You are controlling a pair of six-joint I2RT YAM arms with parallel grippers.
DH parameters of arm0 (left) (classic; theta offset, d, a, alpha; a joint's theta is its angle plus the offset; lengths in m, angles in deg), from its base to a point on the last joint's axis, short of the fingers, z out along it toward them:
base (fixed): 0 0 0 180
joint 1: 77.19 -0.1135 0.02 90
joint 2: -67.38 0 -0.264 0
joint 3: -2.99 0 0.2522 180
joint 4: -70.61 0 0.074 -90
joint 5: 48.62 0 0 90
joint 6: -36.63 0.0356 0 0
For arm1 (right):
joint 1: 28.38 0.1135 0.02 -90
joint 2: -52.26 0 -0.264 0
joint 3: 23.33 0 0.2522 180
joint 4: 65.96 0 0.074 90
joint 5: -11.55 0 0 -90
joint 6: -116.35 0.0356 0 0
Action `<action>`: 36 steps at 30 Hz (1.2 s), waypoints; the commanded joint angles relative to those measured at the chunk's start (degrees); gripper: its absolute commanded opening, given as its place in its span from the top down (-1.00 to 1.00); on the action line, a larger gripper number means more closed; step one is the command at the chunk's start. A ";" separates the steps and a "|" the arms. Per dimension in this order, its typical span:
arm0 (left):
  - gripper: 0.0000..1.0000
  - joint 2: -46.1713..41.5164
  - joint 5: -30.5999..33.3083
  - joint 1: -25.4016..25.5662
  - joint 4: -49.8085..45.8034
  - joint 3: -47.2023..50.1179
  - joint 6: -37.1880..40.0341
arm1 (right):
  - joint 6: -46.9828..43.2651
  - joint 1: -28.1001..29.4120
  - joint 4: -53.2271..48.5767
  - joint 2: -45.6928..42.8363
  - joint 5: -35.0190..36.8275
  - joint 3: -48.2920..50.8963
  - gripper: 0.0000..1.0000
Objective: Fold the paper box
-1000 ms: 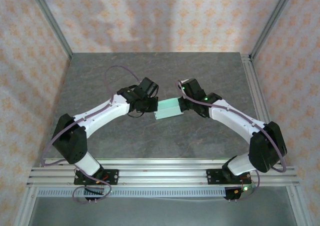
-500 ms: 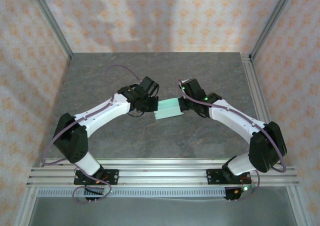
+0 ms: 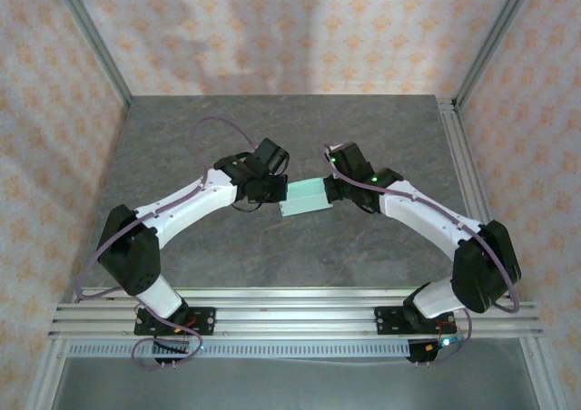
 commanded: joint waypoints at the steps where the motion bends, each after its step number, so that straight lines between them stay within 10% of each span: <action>1: 1.00 1.17 -0.53 0.34 0.49 0.96 -0.83 | 1.36 0.25 -0.30 -0.53 -2.29 -1.78 1.00; 36: 1.00 2.33 -0.91 0.34 1.61 3.29 0.32 | 1.00 0.15 9.63 -1.16 -1.75 9.76 1.00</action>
